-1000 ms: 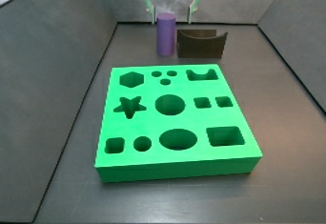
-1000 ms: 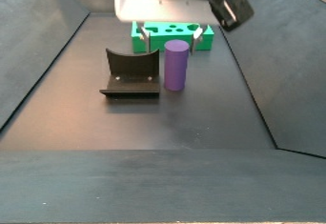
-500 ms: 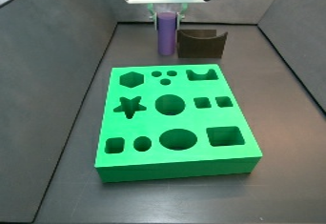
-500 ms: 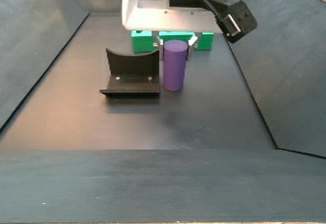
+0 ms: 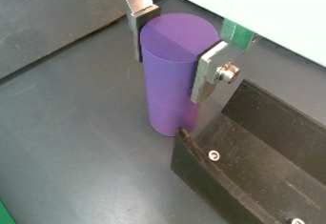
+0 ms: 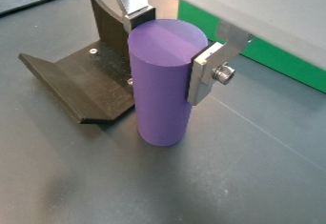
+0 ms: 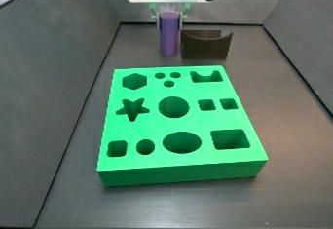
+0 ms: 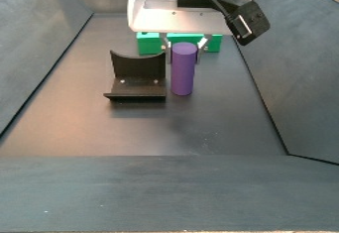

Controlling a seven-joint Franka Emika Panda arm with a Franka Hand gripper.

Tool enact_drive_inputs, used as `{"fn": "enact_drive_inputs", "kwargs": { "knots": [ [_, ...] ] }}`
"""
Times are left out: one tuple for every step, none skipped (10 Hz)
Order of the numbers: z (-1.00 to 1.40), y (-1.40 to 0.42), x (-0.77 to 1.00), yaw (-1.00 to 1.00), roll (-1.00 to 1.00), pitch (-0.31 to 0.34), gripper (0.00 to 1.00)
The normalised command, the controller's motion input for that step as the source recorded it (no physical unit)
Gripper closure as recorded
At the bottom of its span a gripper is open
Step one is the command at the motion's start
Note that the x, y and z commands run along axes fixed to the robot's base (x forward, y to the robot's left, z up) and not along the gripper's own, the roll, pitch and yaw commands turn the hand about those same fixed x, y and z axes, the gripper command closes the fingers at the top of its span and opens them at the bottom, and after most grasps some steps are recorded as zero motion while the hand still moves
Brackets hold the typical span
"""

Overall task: Pick up the round object. Move up. Move to above the board. Insert the round object.
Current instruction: Pick up the round object, then move up.

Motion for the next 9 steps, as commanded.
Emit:
{"fn": "enact_drive_inputs", "kwargs": {
  "knots": [
    [0.0,0.0,0.0,0.0,0.0,0.0,1.0],
    [0.0,0.0,0.0,0.0,0.0,0.0,1.0],
    [0.0,0.0,0.0,0.0,0.0,0.0,1.0],
    [0.83,0.0,0.0,0.0,0.0,0.0,1.0],
    [0.82,-0.05,0.01,0.04,-0.01,0.001,1.0],
    [0.74,-0.05,-0.01,0.04,-0.01,0.017,1.0],
    [0.57,-0.03,-0.02,0.04,-0.03,0.019,1.0],
    [0.41,-0.02,-0.02,0.03,-0.03,0.017,1.0],
    [0.19,-0.02,-0.02,0.03,-0.05,0.019,1.0]
  ]
}}
